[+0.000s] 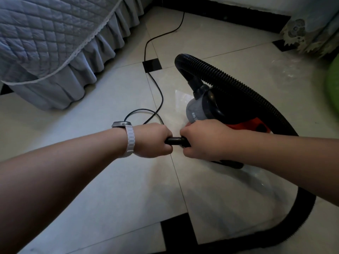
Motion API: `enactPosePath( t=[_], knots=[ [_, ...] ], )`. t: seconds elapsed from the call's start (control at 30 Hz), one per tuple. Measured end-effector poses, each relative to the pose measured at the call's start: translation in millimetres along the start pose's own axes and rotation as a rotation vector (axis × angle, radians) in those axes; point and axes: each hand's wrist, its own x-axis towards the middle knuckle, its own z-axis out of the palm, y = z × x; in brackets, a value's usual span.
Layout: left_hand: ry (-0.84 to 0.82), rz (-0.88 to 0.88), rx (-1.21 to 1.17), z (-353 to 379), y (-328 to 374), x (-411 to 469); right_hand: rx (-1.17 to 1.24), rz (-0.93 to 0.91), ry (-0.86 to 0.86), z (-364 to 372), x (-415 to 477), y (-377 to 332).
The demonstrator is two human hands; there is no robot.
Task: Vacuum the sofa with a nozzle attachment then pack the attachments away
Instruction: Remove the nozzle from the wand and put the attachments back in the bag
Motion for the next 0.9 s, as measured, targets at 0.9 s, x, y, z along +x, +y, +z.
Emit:
enactPosePath(
  t=[0.9],
  knots=[
    [0.361,-0.114,-0.348,-2.2,-50.0,-8.0,0.623,0.285,0.066,2.9,14.5,23.2]
  ],
)
